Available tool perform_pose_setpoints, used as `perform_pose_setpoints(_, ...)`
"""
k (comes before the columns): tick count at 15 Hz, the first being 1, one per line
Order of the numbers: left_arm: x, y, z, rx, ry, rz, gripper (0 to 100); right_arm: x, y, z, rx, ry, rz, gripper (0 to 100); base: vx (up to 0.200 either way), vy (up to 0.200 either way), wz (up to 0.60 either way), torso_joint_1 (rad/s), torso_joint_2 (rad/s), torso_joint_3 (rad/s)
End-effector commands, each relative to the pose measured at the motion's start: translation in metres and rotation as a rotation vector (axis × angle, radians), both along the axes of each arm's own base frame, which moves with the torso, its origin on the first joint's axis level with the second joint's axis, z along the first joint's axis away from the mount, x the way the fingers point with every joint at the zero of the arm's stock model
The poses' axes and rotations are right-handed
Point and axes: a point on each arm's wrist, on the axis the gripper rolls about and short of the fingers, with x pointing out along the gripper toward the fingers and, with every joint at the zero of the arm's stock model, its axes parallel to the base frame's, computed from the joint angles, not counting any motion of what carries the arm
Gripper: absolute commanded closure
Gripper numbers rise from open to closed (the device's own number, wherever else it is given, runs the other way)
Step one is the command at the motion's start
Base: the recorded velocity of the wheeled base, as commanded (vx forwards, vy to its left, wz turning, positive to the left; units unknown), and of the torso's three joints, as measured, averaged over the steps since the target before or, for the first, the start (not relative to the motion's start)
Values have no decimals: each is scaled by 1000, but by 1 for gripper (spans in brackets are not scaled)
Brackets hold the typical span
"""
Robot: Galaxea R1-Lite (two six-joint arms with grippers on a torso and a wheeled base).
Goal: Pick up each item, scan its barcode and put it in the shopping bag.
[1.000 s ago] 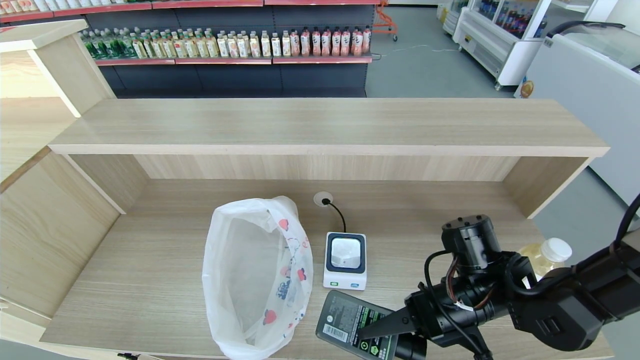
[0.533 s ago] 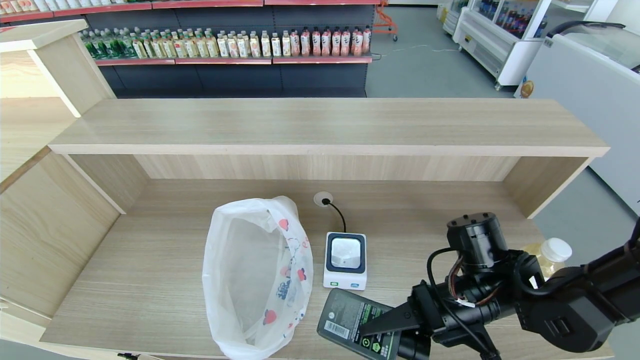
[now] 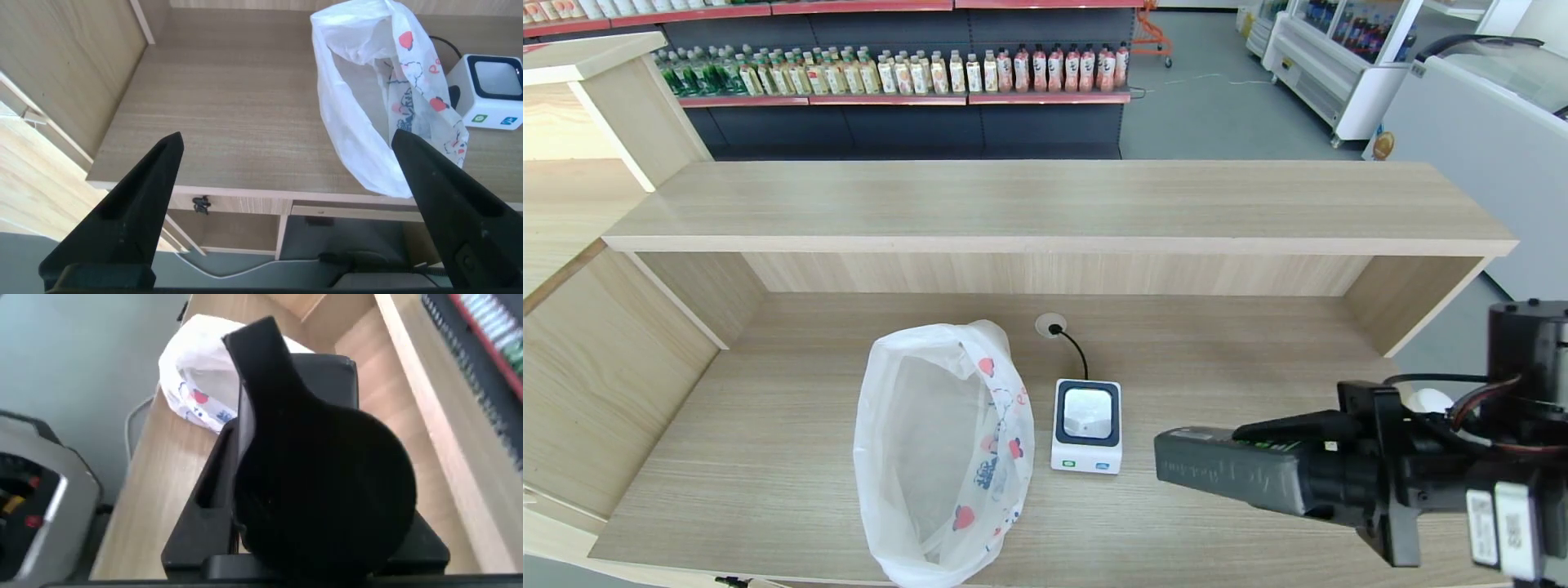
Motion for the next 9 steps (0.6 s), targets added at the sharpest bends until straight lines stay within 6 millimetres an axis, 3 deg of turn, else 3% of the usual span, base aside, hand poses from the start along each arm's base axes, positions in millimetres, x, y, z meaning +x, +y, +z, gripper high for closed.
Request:
perform_pose_setpoints(1, 0, 0, 0, 1, 0, 0, 0, -30, -43, 34, 161, 229, -252, 100, 0, 0, 0, 0, 0, 0)
perform_pose_setpoints(3, 0, 0, 0, 1, 0, 0, 0, -33, -57, 31, 360, 680, -538, 100, 0, 0, 0, 0, 0, 0)
perform_pose_setpoints(5, 0, 0, 0, 1, 0, 0, 0, -29, -47, 28, 561, 1088, -696, 100, 0, 0, 0, 0, 0, 0)
perform_pose_setpoints(6, 0, 0, 0, -1, 0, 0, 0, -17, -43, 26, 638, 1234, -753, 100, 0, 0, 0, 0, 0, 0)
perform_pose_setpoints(9, 0, 0, 0, -1, 0, 0, 0, 5, -39, 11, 676, 1442, -803, 100, 0, 0, 0, 0, 0, 0)
